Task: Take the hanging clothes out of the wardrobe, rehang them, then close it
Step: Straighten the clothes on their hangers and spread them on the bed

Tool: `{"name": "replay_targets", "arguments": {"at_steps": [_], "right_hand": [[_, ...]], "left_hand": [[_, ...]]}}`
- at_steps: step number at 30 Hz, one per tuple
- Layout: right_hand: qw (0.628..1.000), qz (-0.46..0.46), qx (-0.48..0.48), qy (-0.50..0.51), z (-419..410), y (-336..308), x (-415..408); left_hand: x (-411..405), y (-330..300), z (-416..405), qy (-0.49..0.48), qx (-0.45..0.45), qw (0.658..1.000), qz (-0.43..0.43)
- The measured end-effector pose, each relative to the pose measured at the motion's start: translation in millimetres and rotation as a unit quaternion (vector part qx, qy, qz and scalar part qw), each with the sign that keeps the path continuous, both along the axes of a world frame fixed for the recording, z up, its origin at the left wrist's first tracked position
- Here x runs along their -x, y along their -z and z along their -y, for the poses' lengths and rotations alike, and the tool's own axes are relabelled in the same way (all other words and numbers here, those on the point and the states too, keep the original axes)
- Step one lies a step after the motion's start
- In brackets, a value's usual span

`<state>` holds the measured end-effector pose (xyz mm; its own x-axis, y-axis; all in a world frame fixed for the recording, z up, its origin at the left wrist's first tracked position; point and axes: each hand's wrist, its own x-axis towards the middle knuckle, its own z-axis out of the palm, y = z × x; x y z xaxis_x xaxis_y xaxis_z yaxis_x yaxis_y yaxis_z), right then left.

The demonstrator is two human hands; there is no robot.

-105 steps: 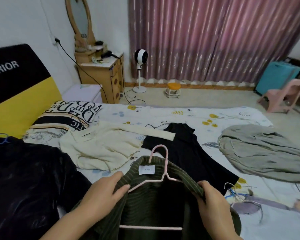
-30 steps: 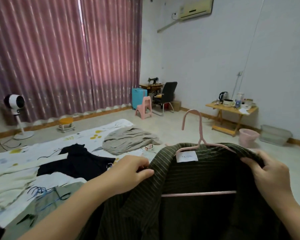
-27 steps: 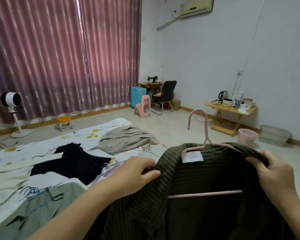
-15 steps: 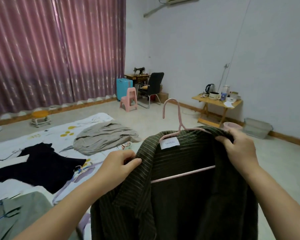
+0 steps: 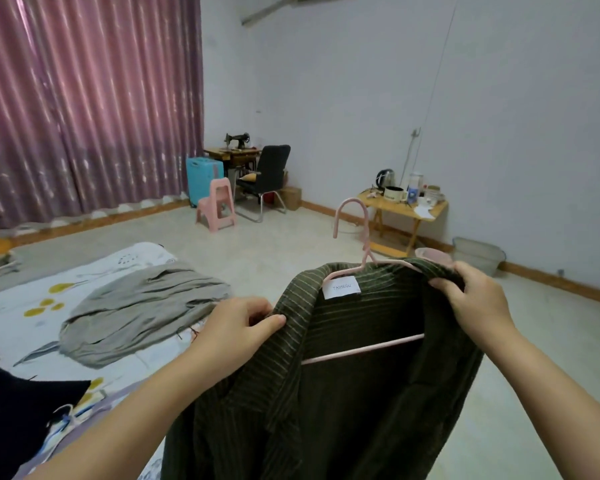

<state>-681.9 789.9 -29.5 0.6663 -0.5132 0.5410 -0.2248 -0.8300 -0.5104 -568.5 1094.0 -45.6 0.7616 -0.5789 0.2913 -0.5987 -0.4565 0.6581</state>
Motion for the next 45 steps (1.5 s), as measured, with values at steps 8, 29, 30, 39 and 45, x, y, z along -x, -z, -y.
{"name": "replay_targets", "arguments": {"at_steps": [8, 29, 30, 39, 45], "right_hand": [[0.999, -0.005, -0.034, -0.007, 104.1, 8.5, -61.8], [0.99, -0.019, 0.006, -0.143, 396.8, -27.4, -291.8], [0.989, -0.022, 0.005, -0.148, 403.0, -25.4, -307.0], [0.99, -0.03, -0.001, -0.138, 433.3, 3.3, -442.7], [0.976, -0.094, -0.057, -0.19, 396.1, 41.3, -502.9]], "left_hand": [[-56.2, -3.8, 105.4, -0.007, -0.006, 1.0, -0.009], [-185.6, -9.1, 392.3, -0.158, 0.09, 0.98, -0.086], [-197.0, -8.4, 399.4, -0.165, 0.093, 0.979, -0.079], [-305.0, -7.3, 452.2, -0.24, 0.078, 0.967, -0.022], [-362.5, -8.9, 465.3, -0.323, 0.044, 0.946, -0.007]]}}
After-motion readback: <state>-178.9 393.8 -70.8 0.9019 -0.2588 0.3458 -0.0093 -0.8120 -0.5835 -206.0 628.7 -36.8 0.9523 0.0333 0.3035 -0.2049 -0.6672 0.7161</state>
